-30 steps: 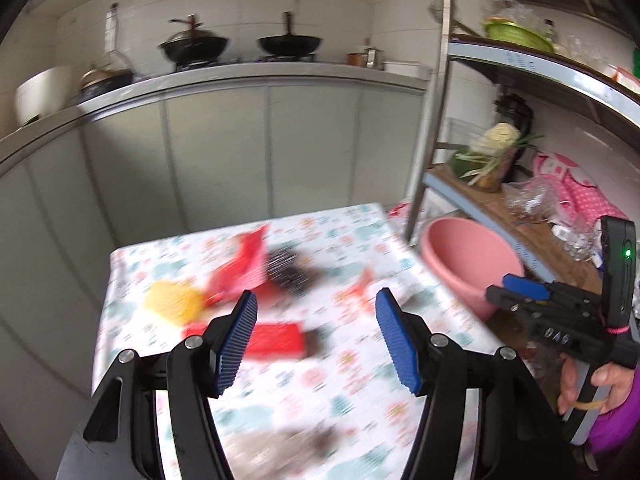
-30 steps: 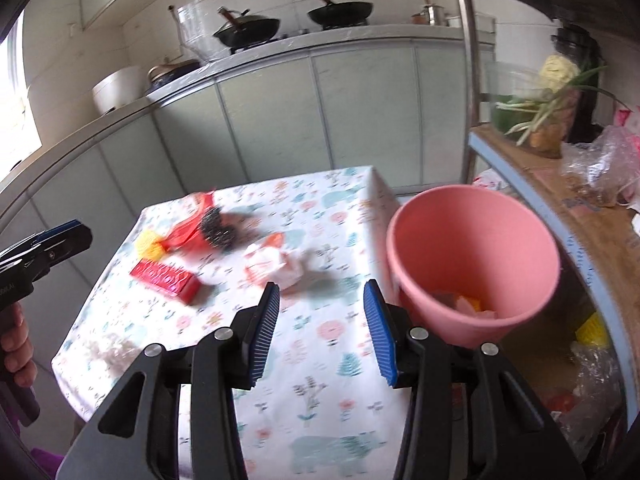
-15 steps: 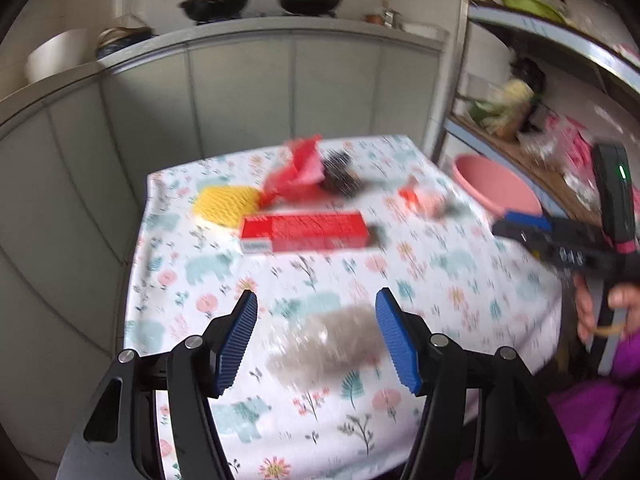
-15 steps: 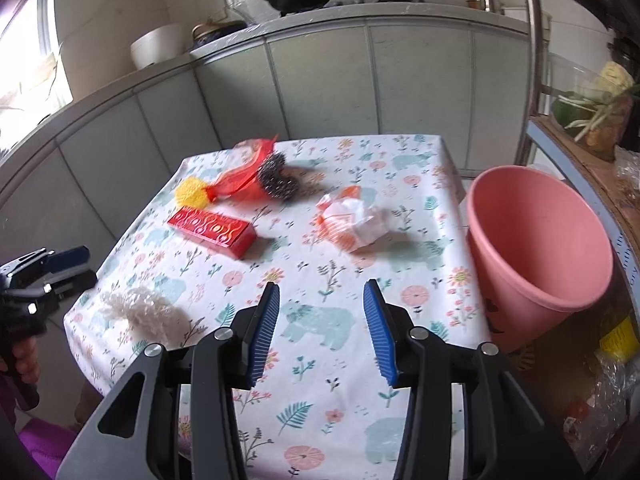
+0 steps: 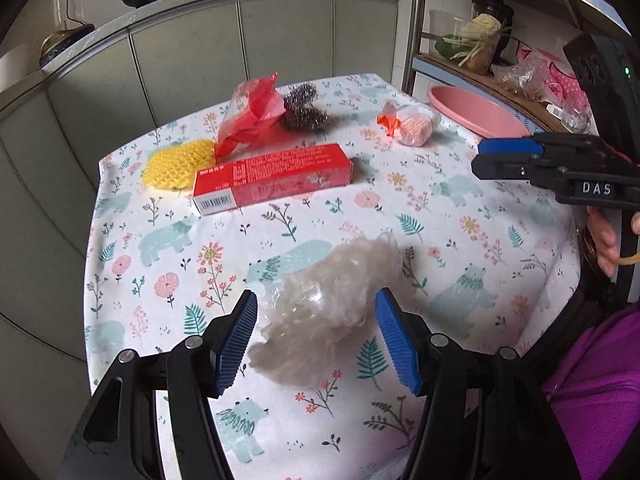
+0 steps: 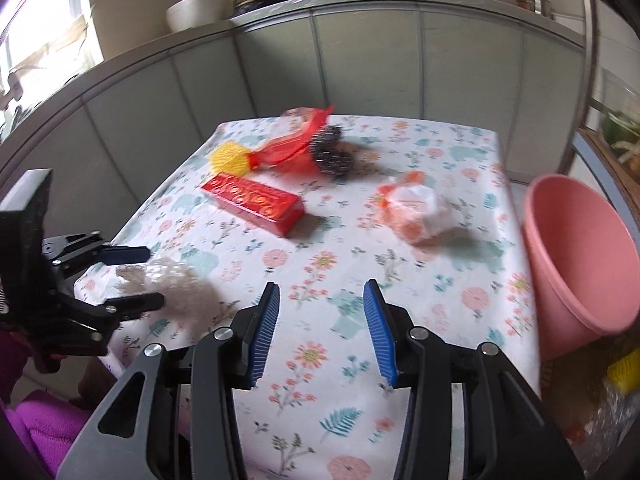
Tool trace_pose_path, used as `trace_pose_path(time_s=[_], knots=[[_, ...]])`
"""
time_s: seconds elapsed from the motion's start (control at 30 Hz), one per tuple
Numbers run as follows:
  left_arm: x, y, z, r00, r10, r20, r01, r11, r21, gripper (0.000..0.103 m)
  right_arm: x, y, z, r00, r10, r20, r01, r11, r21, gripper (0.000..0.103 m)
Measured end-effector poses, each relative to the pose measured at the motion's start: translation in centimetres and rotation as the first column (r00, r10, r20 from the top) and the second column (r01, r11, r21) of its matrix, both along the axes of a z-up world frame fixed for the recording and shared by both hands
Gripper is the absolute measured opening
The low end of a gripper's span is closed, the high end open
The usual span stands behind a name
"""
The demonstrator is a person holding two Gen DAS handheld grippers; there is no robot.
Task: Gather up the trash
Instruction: 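Grasp the clear bubble wrap with the left gripper, then grasp the red box with the right gripper while the left gripper holds the bubble wrap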
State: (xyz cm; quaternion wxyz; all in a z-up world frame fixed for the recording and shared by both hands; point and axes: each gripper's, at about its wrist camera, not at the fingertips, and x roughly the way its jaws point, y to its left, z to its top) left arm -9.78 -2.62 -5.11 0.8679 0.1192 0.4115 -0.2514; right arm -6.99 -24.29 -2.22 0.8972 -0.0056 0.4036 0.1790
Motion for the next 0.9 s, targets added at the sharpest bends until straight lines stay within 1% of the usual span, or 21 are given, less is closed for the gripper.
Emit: trace_pose_path(time_s=[0.07, 0.13, 0.17, 0.3, 0.37, 0.4, 0.43, 0.57, 0.7, 0.9], knots=[[0.0, 0.2, -0.4, 1.000, -0.011, -0.003, 0.011, 1.000, -0.014, 0.060, 0.7, 1.1, 0.0, 0.999, 0.049, -0.010, -0.050, 0.999, -0.010, 0.045], [-0.1, 0.4, -0.6, 1.000, -0.026, 0.002, 0.026, 0.999, -0.022, 0.054, 1.4, 2.0, 0.1, 0.996, 0.088, -0.006, -0.089, 0.996, -0.031, 0.045], [-0.1, 0.4, -0.6, 0.999, -0.033, 0.009, 0.033, 0.999, -0.024, 0.049, 1.8, 2.5, 0.1, 0.994, 0.110, -0.007, -0.110, 0.993, -0.041, 0.045], [-0.5, 0.7, -0.4, 0.998, -0.050, 0.025, 0.051, 0.998, -0.048, 0.041, 3.9, 4.1, 0.1, 0.986, 0.166, -0.027, -0.167, 0.984, -0.063, 0.045], [-0.7, 1.2, -0.2, 0.998, -0.046, 0.038, 0.048, 0.997, -0.064, 0.039, 4.9, 4.8, 0.0, 0.982, 0.187, -0.036, -0.189, 0.979, -0.076, 0.048], [-0.7, 1.5, 0.0, 0.998, -0.039, 0.040, 0.042, 0.996, -0.073, 0.038, 5.3, 5.0, -0.1, 0.980, 0.194, -0.040, -0.197, 0.977, -0.080, 0.053], [-0.8, 1.9, 0.2, 0.999, -0.029, 0.043, 0.033, 0.996, -0.086, 0.038, 5.8, 5.4, -0.1, 0.978, 0.204, -0.045, -0.207, 0.975, -0.085, 0.054], [-0.6, 3.5, 0.7, 0.999, 0.029, 0.043, -0.023, 0.993, -0.118, 0.037, 7.8, 7.1, -0.5, 0.968, 0.244, -0.065, -0.251, 0.961, -0.118, 0.054], [-0.2, 5.2, 1.1, 0.994, 0.101, 0.029, -0.095, 0.981, -0.168, 0.037, 9.5, 9.3, -0.9, 0.948, 0.307, -0.079, -0.317, 0.934, -0.167, 0.054], [0.1, 6.9, 1.1, 0.985, 0.171, 0.007, -0.166, 0.965, -0.203, 0.037, 12.3, 12.3, -2.1, 0.917, 0.378, -0.125, -0.398, 0.884, -0.244, 0.054]])
